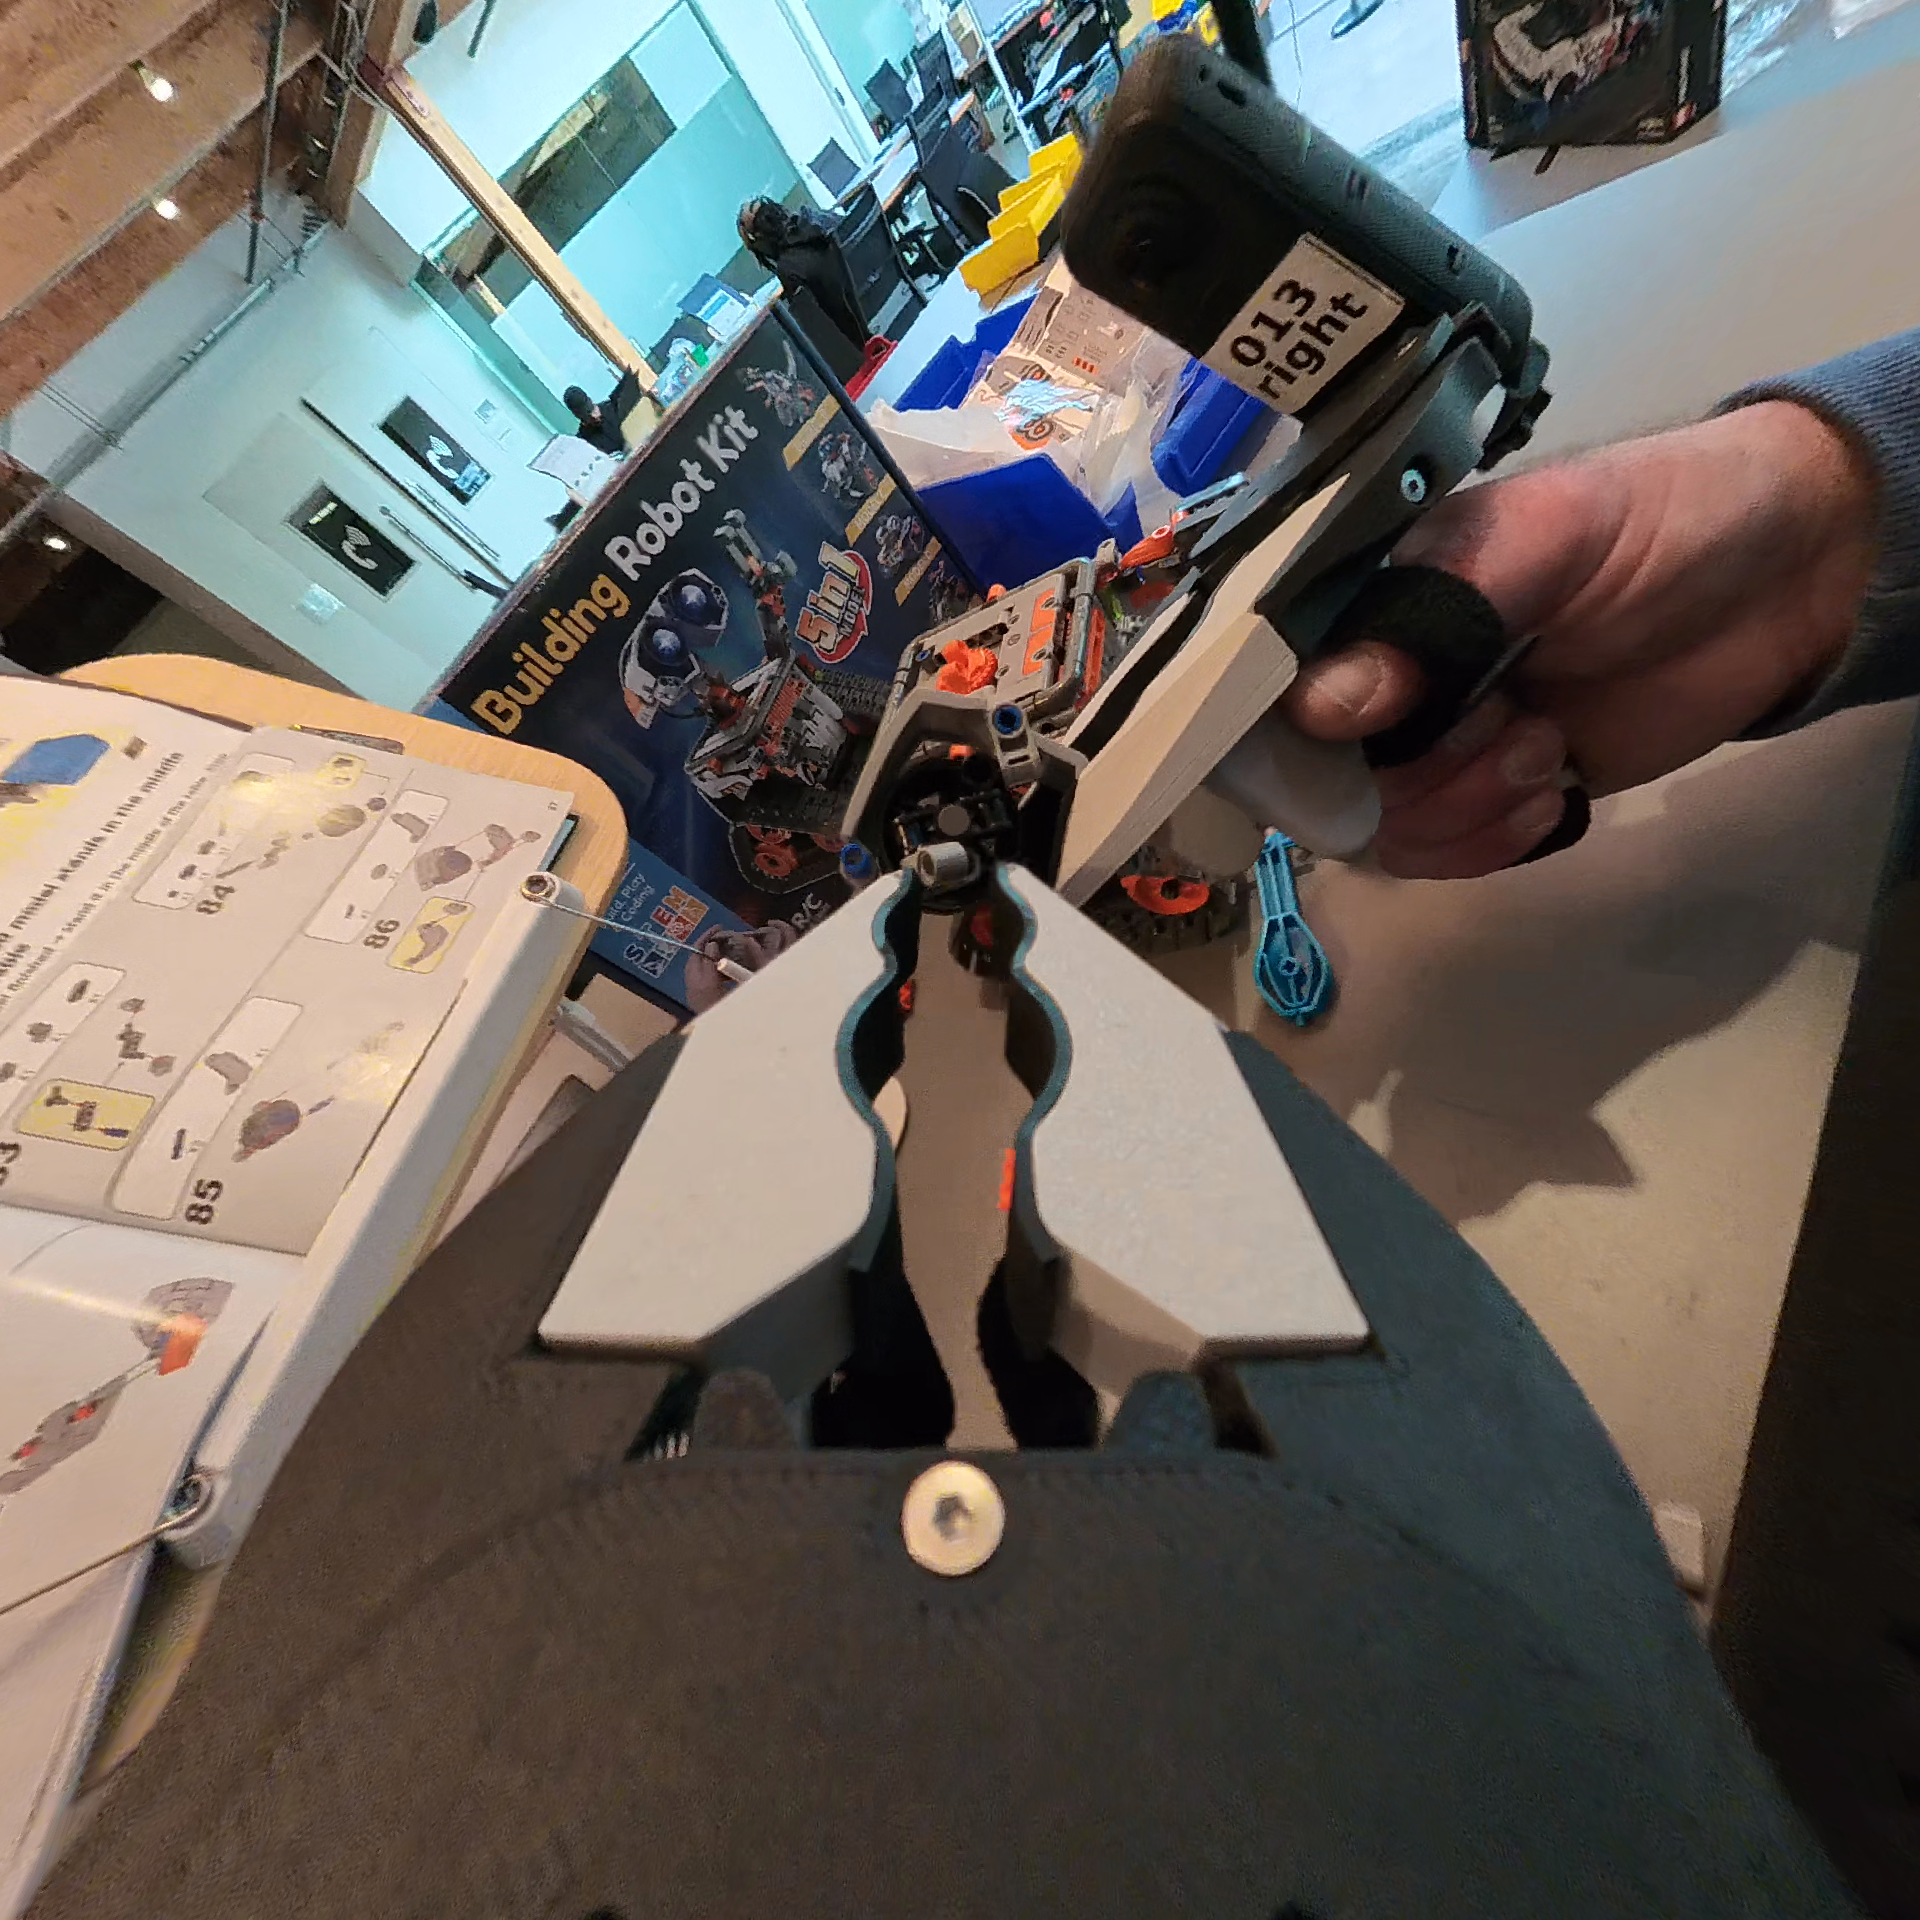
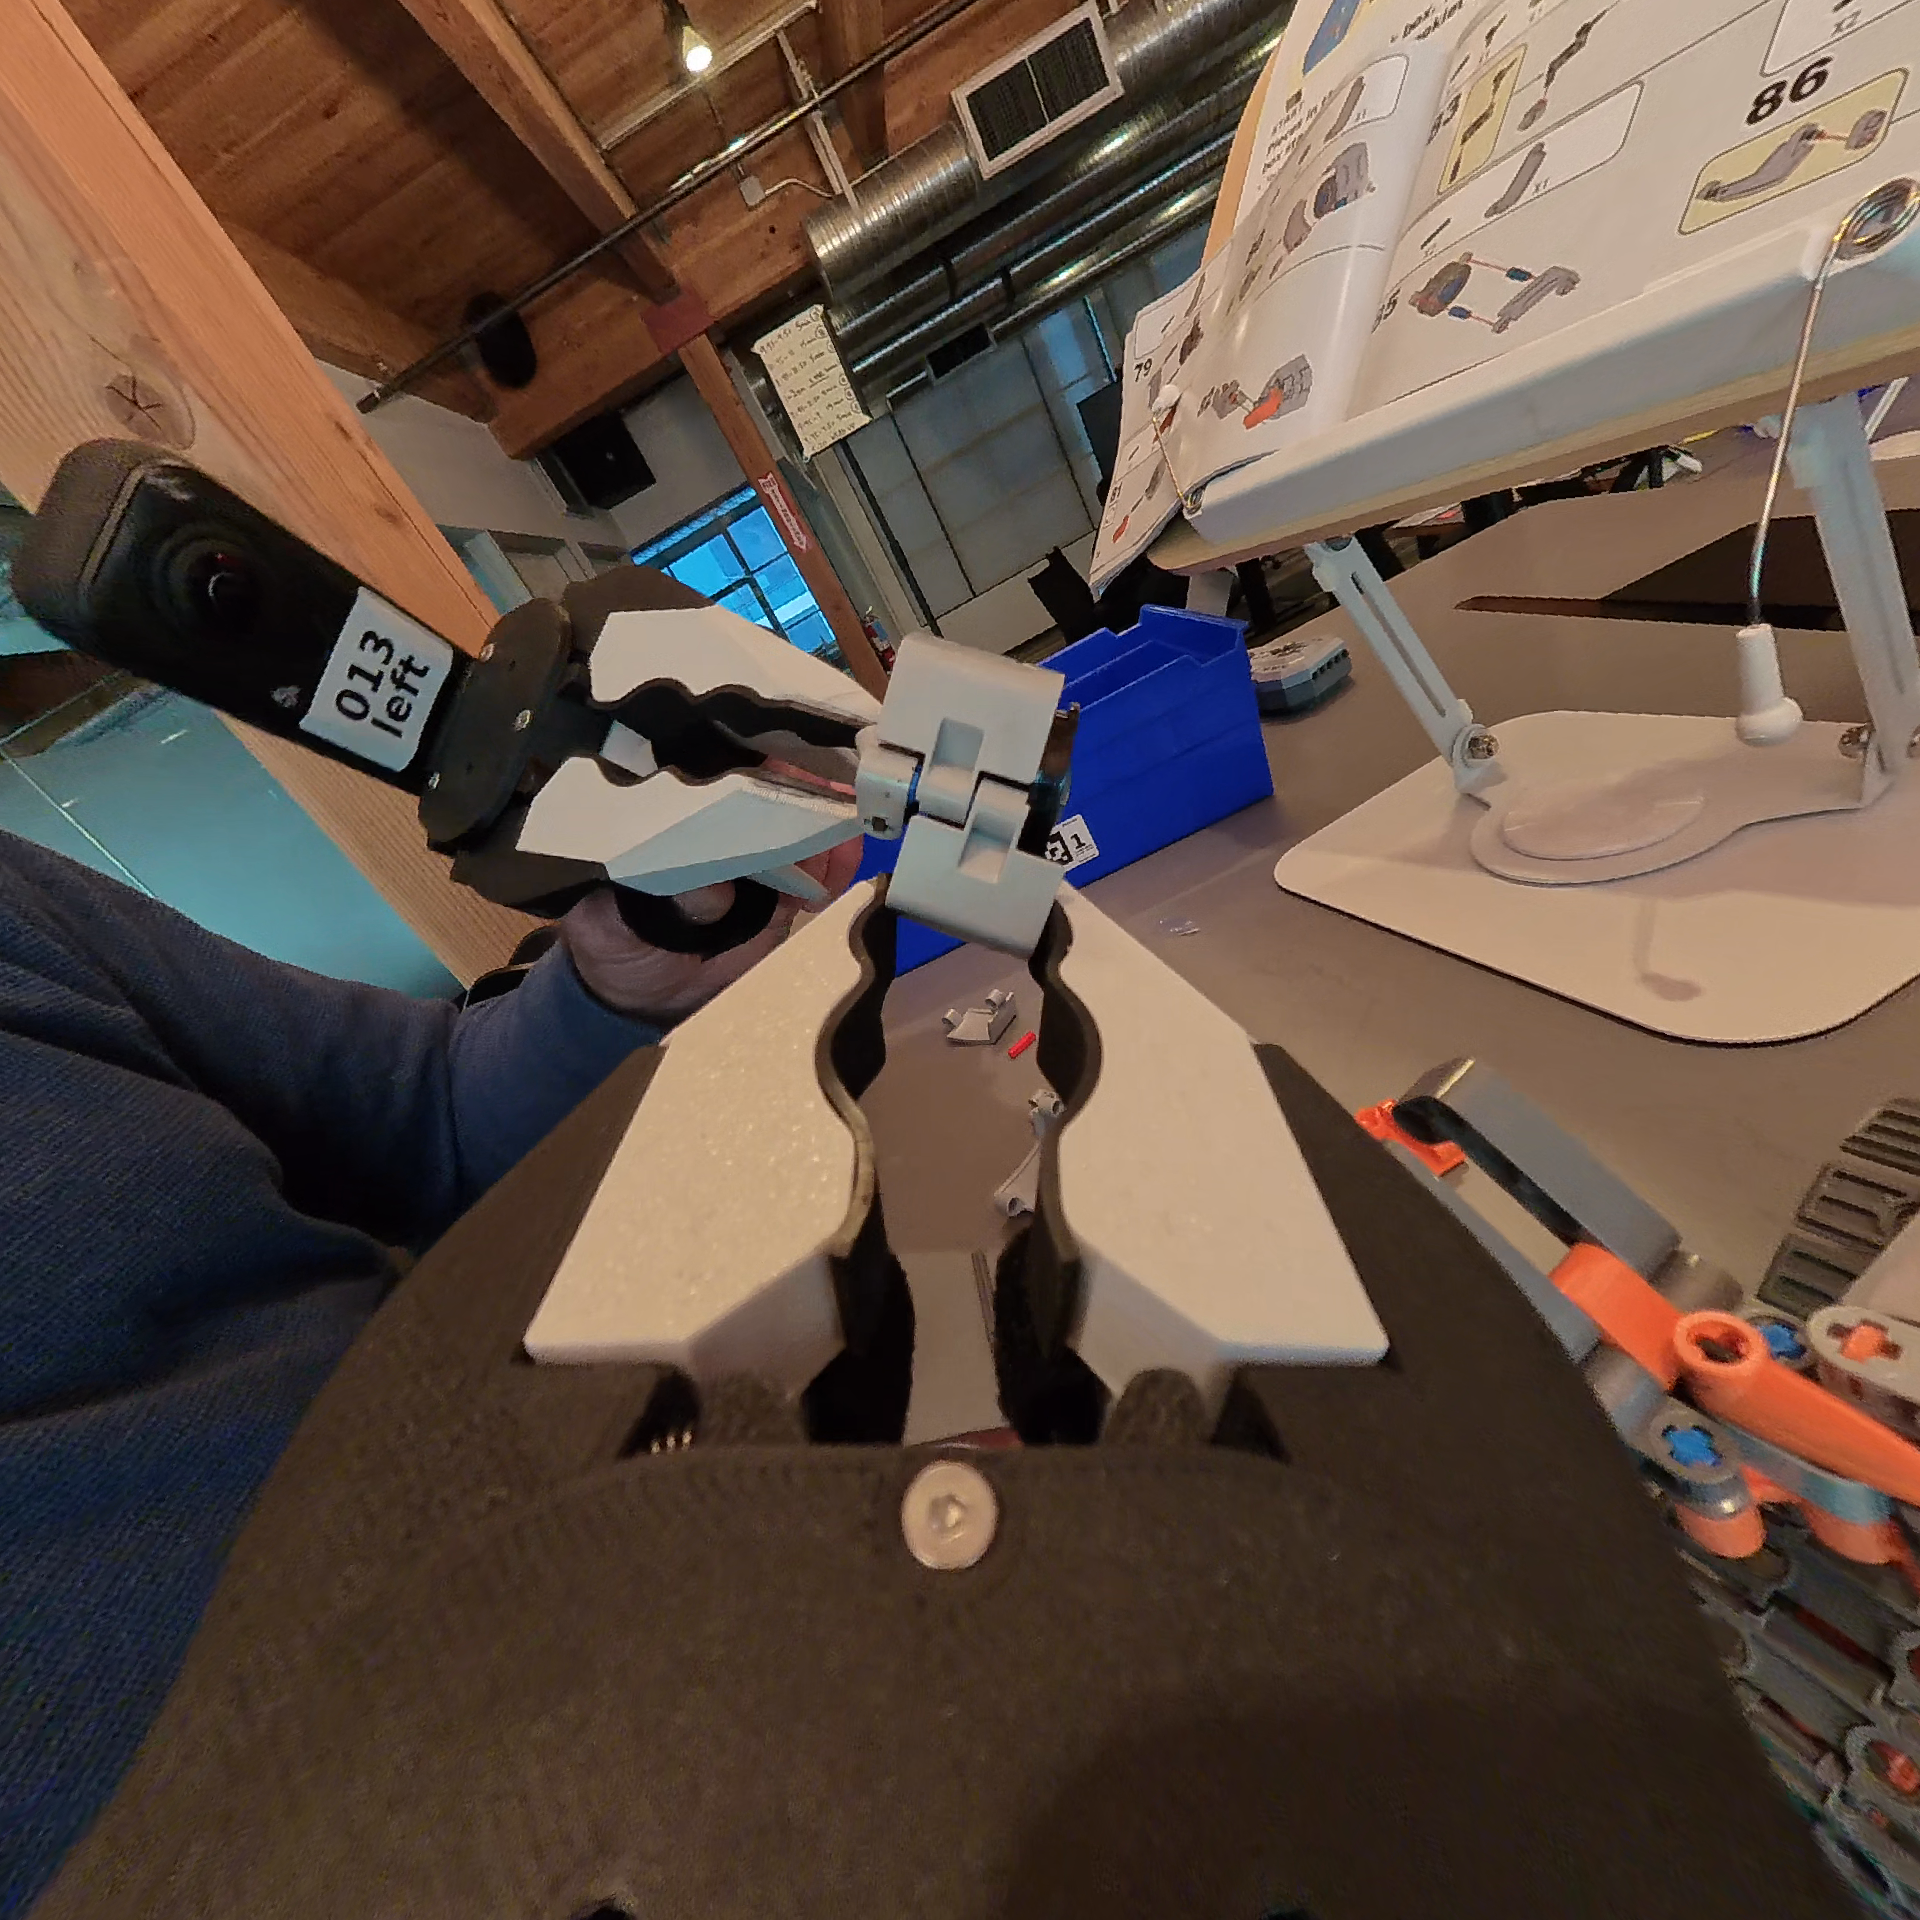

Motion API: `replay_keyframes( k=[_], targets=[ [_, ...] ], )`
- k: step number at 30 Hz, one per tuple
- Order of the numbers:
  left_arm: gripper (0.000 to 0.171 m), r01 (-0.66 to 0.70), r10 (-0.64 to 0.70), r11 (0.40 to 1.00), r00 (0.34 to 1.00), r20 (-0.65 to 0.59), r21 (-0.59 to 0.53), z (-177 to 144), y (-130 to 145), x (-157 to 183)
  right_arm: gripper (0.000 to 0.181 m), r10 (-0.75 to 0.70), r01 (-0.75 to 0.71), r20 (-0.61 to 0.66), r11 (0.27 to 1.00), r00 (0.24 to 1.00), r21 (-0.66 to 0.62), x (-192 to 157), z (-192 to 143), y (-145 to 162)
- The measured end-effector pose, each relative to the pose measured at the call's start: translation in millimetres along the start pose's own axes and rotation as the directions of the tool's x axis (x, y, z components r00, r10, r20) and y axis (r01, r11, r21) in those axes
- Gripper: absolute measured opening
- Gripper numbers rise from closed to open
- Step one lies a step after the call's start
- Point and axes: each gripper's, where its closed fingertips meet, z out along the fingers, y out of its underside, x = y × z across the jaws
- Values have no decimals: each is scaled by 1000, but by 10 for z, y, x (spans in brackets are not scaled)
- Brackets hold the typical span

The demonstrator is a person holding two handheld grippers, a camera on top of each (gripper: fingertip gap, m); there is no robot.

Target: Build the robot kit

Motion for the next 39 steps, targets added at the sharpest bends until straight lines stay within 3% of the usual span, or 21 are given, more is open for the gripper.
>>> replay_keyframes(
  k=[5,11,17,21,34,39],
  targets=[
    [22,76,-75,996,997,-30,38,1,-29,-40,23,38,-38,60,999,997,12,-71,6,-23],
    [25,315,-288,942,936,-201,116,5,-144,-1,23,37,-40,83,999,996,34,-114,-10,-67],
    [24,167,-155,980,982,-109,107,44,-127,20,23,25,-27,57,998,998,48,-89,-34,-92],
    [10,87,-84,992,996,-37,89,45,-112,-23,23,14,-16,44,999,999,51,-81,-38,-99],
    [5,15,-21,997,997,80,74,50,-121,26,23,-72,74,-31,995,997,65,-53,-60,-156],
    [5,80,-83,992,996,35,96,38,-136,27,23,-71,72,-18,995,997,66,-68,-54,-154]
  ],
)
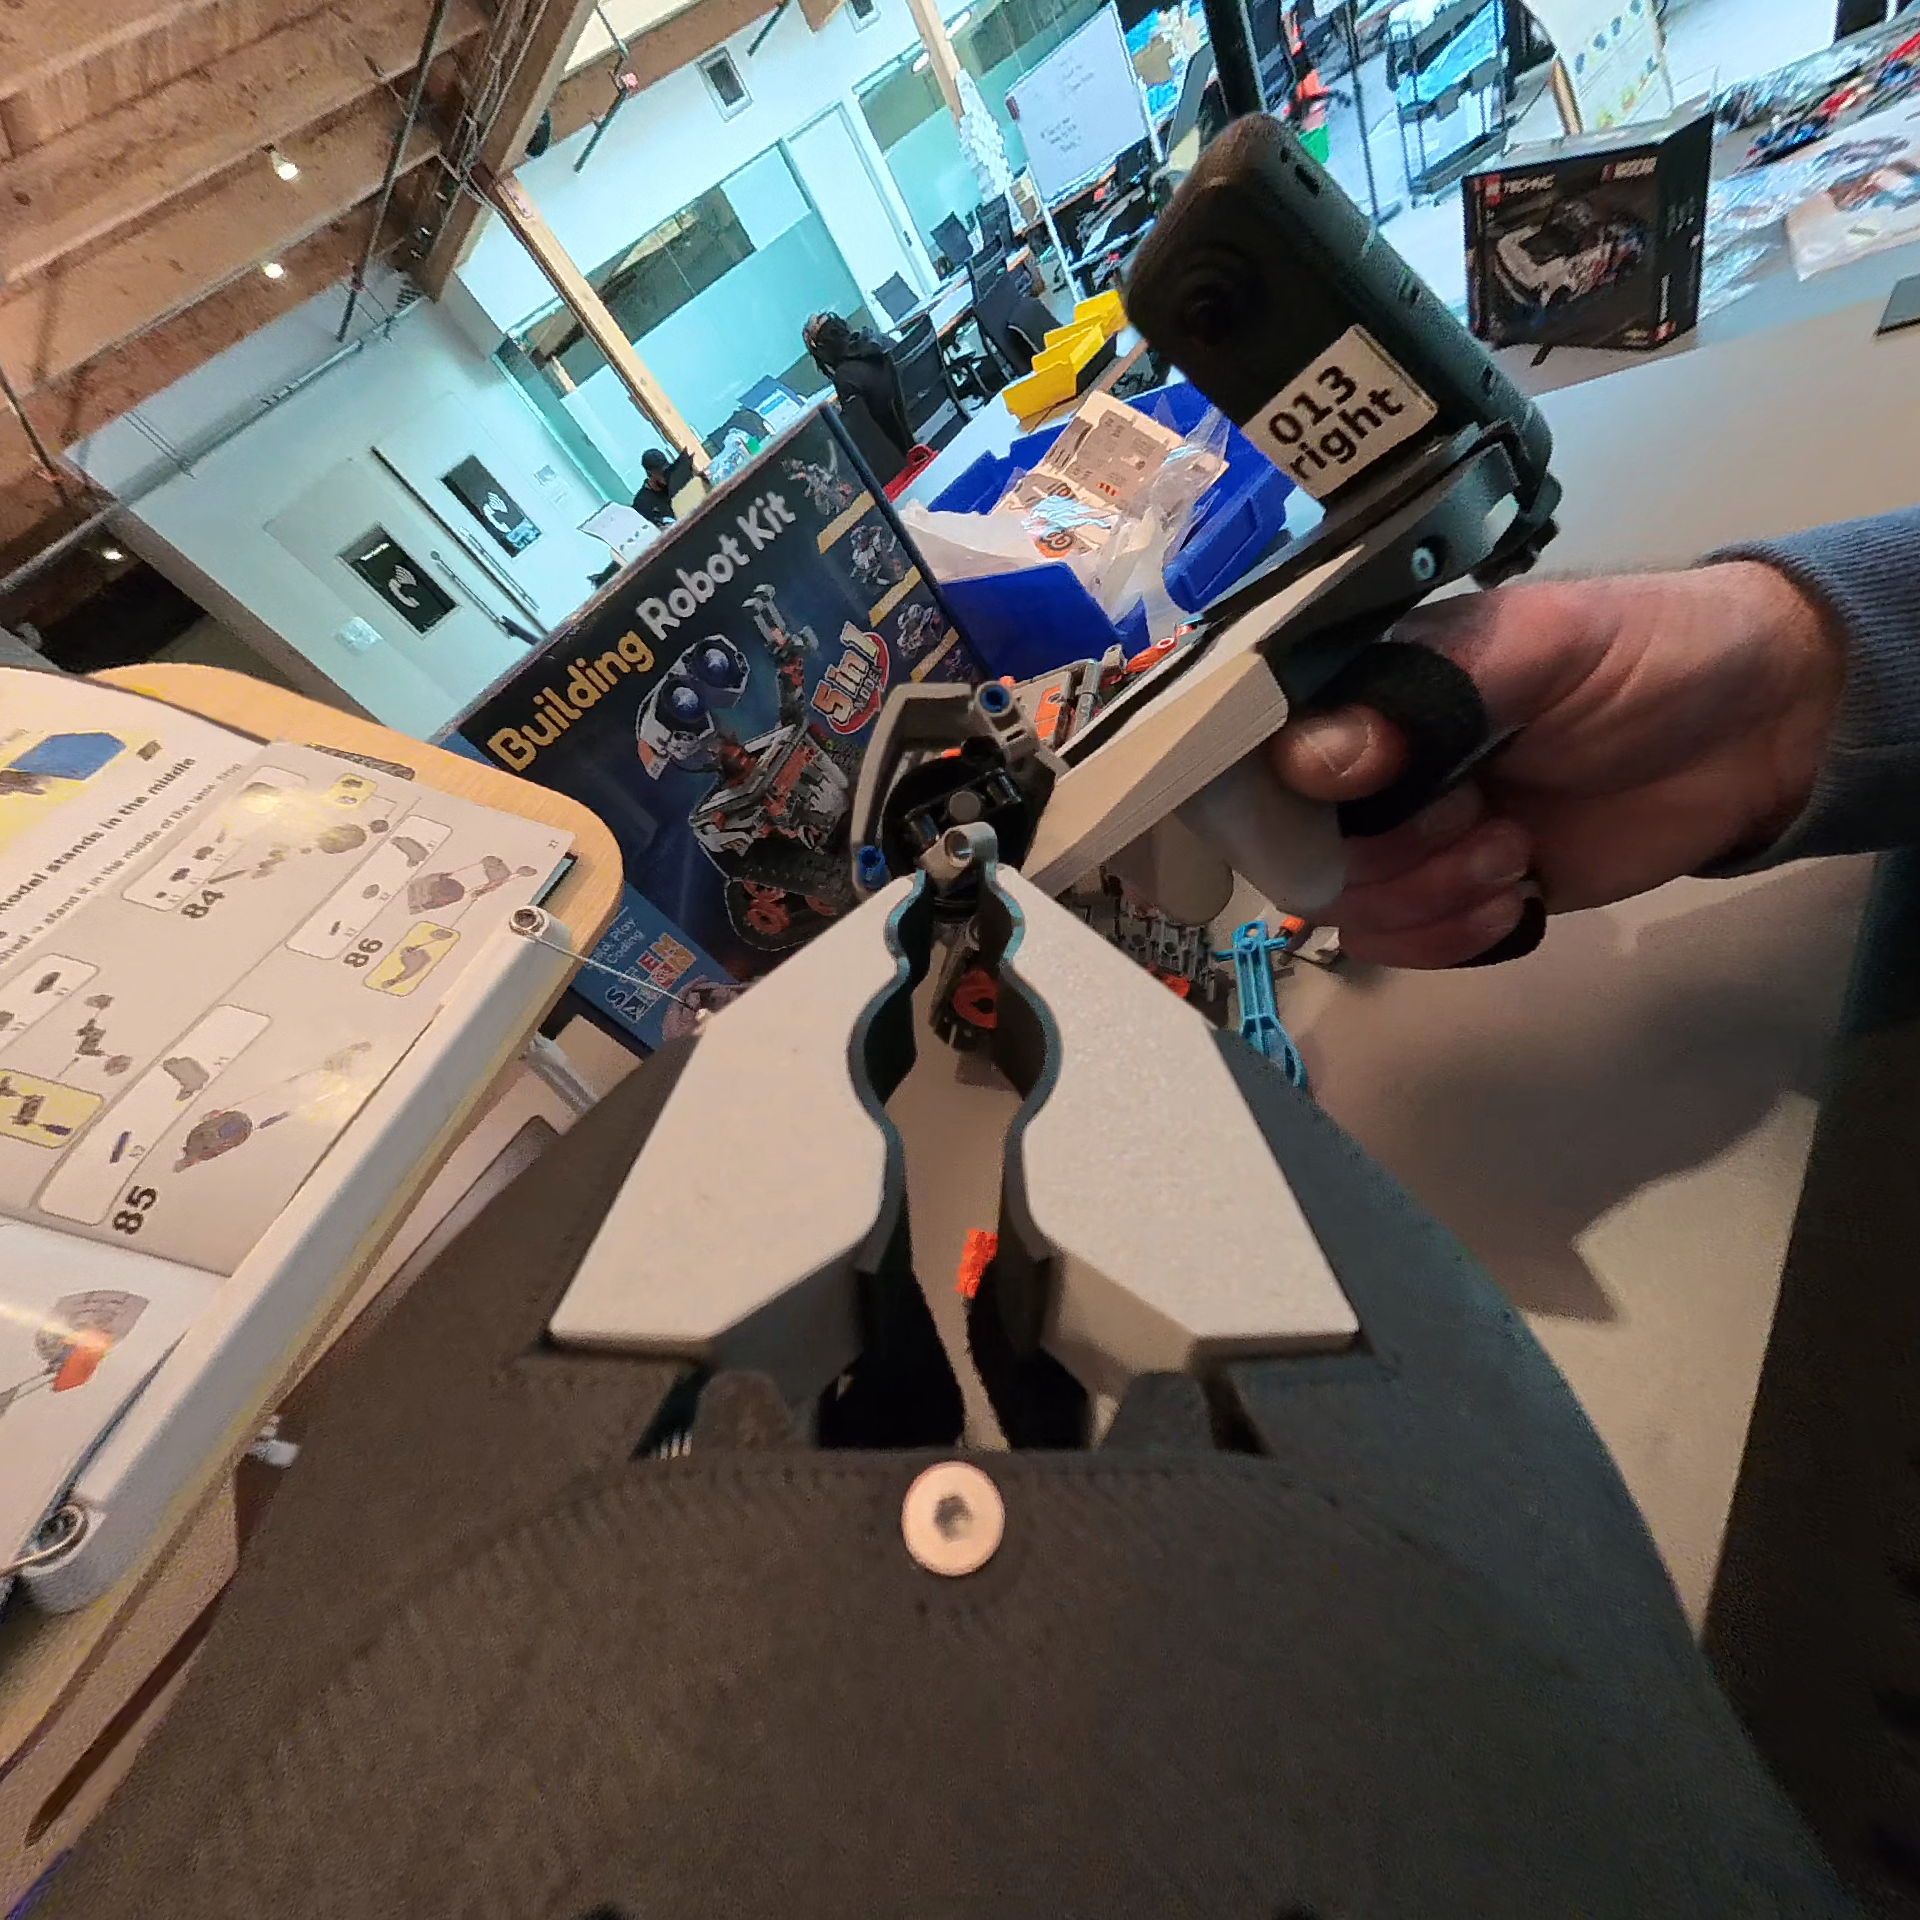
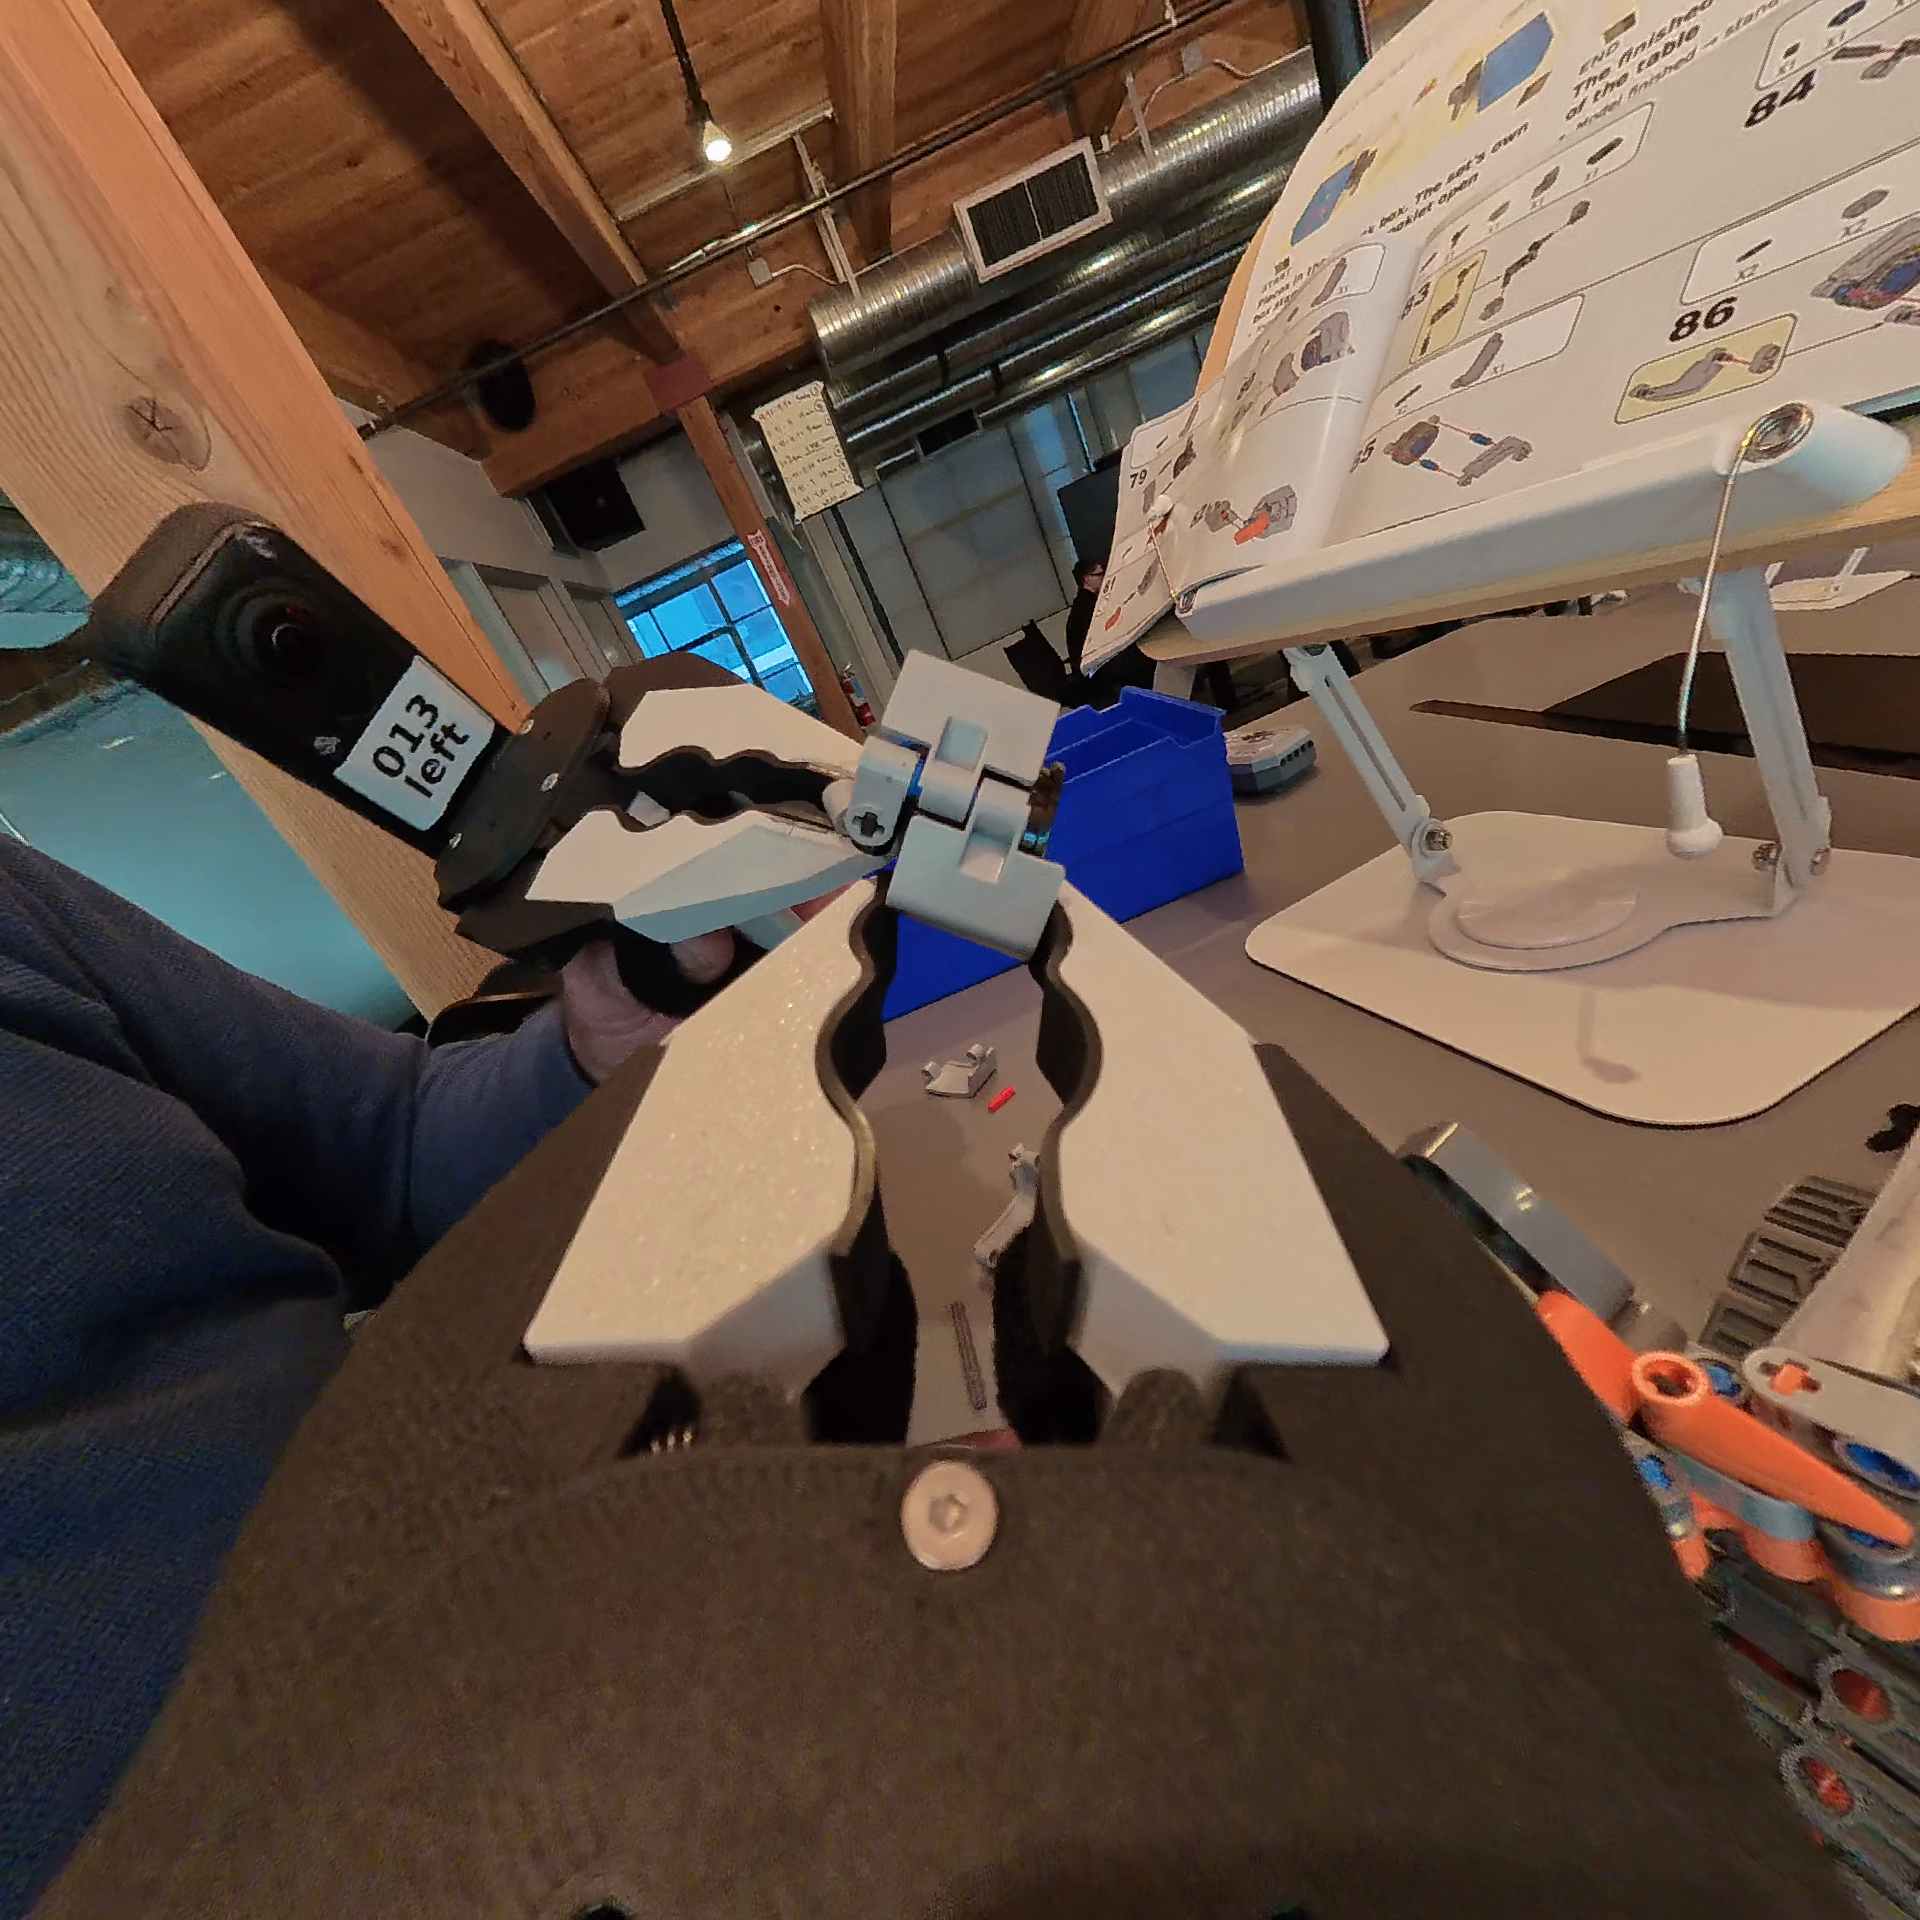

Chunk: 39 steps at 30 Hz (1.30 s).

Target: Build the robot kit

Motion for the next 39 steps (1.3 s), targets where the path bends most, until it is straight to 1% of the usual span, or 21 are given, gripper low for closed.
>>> replay_keyframes(
  k=[2,4,6,9,10,12,13,15,16,17,18,21,24,29,30,33,35,37,39],
  targets=[
    [5,41,-41,999,999,-17,3,0,-2,2,23,-24,24,-6,1000,1000,-9,-3,-6,2],
    [5,114,-113,993,993,-45,27,-8,-21,-7,23,-53,52,-6,998,999,-20,-19,-14,-3],
    [5,115,-115,993,993,-28,27,-18,-15,-58,24,-77,76,-14,996,997,-47,-15,-5,25],
    [5,72,-72,997,997,-29,18,-33,-31,-93,24,-73,73,3,995,997,-68,-41,1,55],
    [0,42,-41,999,998,-45,15,-37,-38,-75,24,-74,74,4,994,997,-86,-40,6,87],
    [0,-3,4,1000,999,-53,16,-51,-70,-79,24,-77,78,10,990,997,-118,-43,12,140],
    [0,-39,40,999,996,-80,11,-49,-74,-33,24,-77,78,14,990,997,-118,-50,8,135],
    [0,-90,89,996,993,-78,-9,-32,-46,-14,24,-102,100,-14,990,995,-98,-25,-12,75],
    [0,-95,95,995,993,-68,4,-37,-60,-24,24,-93,92,-5,991,996,-92,-35,-20,56],
    [2,-109,110,994,993,-46,13,-42,-71,-42,23,-72,71,2,994,997,-83,-33,-28,41],
    [15,-126,126,992,992,-14,1,-39,-60,-77,24,-58,58,-1,995,998,-81,-18,-36,42],
    [22,-207,207,978,978,33,-16,-19,-66,-57,24,-63,64,4,993,998,-103,-28,-28,83],
    [21,-262,262,965,964,51,-22,13,-110,-27,23,-79,78,-1,989,997,-128,-35,2,135],
    [19,-239,239,971,971,6,-32,11,-76,-19,23,-105,101,-16,983,994,-153,-13,-5,164],
    [9,-227,226,974,974,-17,-27,-3,-74,-9,24,-119,113,-25,980,993,-164,1,-11,176],
    [8,-195,191,980,977,-95,-40,-21,-36,17,23,-150,143,-25,971,988,-190,1,-19,202],
    [8,-187,183,982,977,-109,-29,-30,-54,18,23,-163,155,-25,968,986,-199,-1,-18,208],
    [7,-220,213,974,970,-115,-56,-24,-14,23,23,-175,164,-34,964,984,-211,15,-22,220],
    [5,-187,181,982,975,-130,-35,-33,-46,35,23,-172,162,-32,965,985,-206,14,-25,214]
  ],
)
